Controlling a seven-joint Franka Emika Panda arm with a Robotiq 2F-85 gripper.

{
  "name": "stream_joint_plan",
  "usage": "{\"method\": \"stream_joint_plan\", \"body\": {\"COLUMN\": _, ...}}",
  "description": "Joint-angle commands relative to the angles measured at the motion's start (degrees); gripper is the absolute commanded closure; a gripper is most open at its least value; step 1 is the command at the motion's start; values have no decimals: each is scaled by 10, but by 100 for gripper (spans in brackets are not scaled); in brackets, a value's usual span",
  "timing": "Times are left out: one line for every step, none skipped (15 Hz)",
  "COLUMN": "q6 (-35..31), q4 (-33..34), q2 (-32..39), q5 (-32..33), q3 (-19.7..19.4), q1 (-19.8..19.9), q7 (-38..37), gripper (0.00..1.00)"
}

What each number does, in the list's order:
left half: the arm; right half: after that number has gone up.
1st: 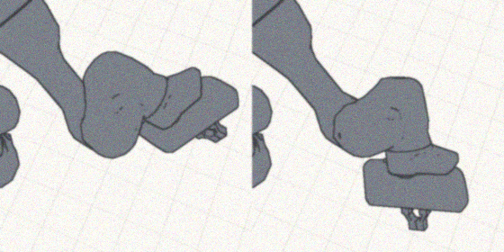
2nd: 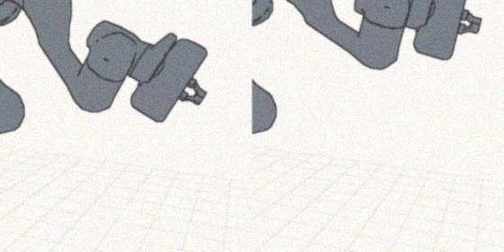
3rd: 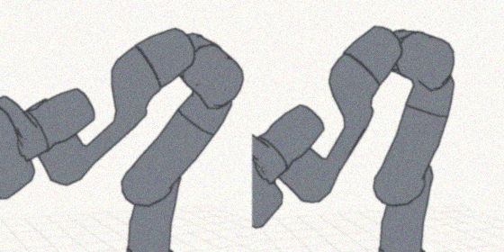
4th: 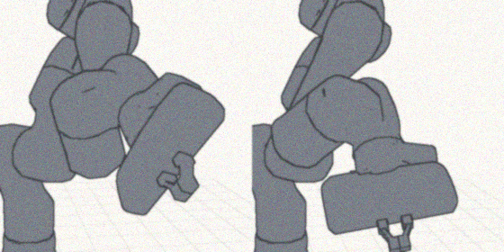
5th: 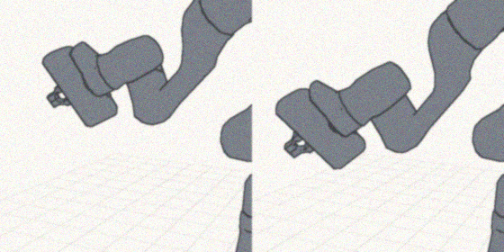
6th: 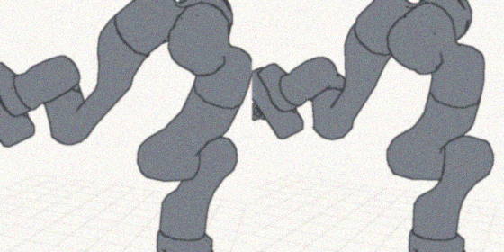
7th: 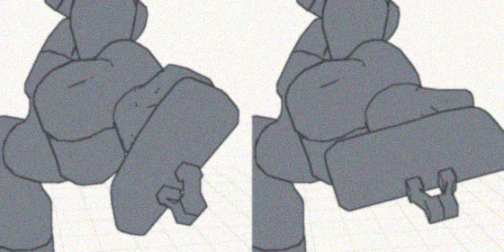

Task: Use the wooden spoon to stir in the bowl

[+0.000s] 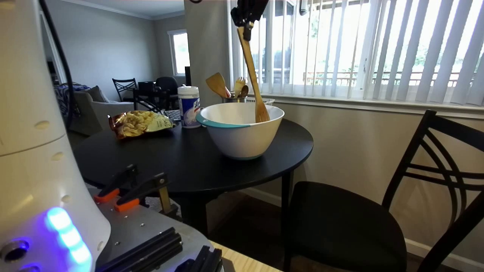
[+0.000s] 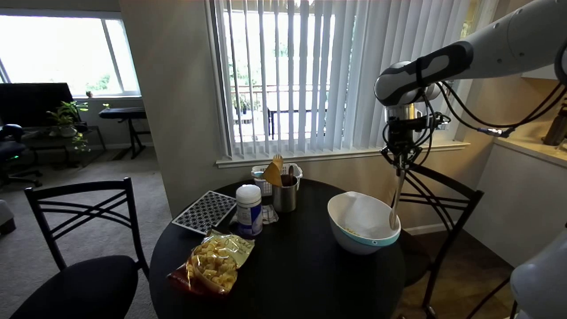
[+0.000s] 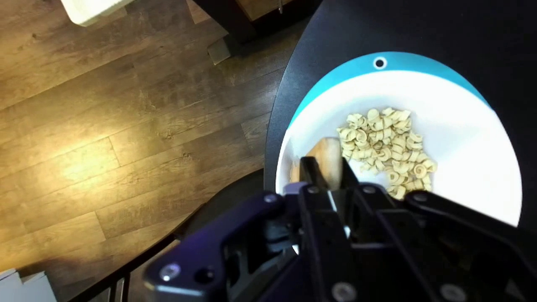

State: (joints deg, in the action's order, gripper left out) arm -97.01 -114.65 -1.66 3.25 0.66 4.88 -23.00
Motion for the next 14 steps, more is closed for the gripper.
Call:
{"method": "stream_joint_plan", "body": {"q6": 24, "q4": 46, "q2": 49, "q5": 20, "q3": -14, "q1": -8, "q7": 33, "gripper": 97}}
{"method": "stream_joint_plan", "body": {"q6": 25, "q4": 55, "q2": 59, "q5": 19, "q3": -16, "q1": -8, "q7": 39, "gripper": 97}}
{"method": "stream_joint_plan", "body": {"q6": 27, "q4": 62, "q2": 68, "q5": 20, "q3": -18, "q1": -9, "q7": 45, "gripper": 97}}
{"method": "stream_joint_plan", "body": {"q6": 27, "q4": 69, "q2": 78, "q5": 20, "q3": -19, "q1": -9, "q7": 52, "gripper": 97}}
{"method": "stream_joint_plan", "body": {"q6": 28, "q4": 74, "q2": 85, "q5": 20, "q3": -20, "q1": -10, "q7": 56, "gripper": 97}}
{"method": "stream_joint_plan", "body": {"q6": 29, "q4": 78, "q2": 92, "q5": 19, "q3": -20, "q1": -11, "q7": 61, "gripper": 97}}
{"method": "stream_joint_plan", "body": {"q6": 32, "q4": 83, "q2": 100, "q5": 20, "q3": -19, "q1": -14, "q7": 67, "gripper": 97}}
{"method": "stream_joint_plan", "body": {"q6": 35, "q4": 86, "q2": 107, "q5": 20, "q3": -18, "q1": -17, "q7": 72, "gripper": 97}}
{"method": "stream_joint_plan", "body": {"q6": 40, "q4": 88, "q2": 112, "q5": 21, "q3": -16, "q1": -22, "q7": 75, "gripper": 97}}
{"method": "stream_joint_plan", "body": {"q6": 45, "q4": 91, "q2": 117, "q5": 20, "q3": -14, "q1": -26, "q7": 79, "gripper": 97}}
{"method": "stream_joint_plan", "body": {"q6": 52, "q4": 93, "q2": 122, "q5": 19, "q3": -11, "q1": -33, "q7": 85, "gripper": 97}}
{"method": "stream_joint_plan", "body": {"q6": 61, "q4": 97, "q2": 128, "q5": 19, "q3": -10, "q1": -39, "q7": 89, "gripper": 97}}
{"method": "stream_joint_plan", "body": {"q6": 75, "q4": 100, "q2": 133, "q5": 21, "q3": -8, "q1": -46, "q7": 92, "gripper": 97}}
{"method": "stream_joint_plan", "body": {"q6": 86, "q4": 102, "q2": 138, "q5": 25, "q3": -6, "q1": -53, "q7": 93, "gripper": 97}}
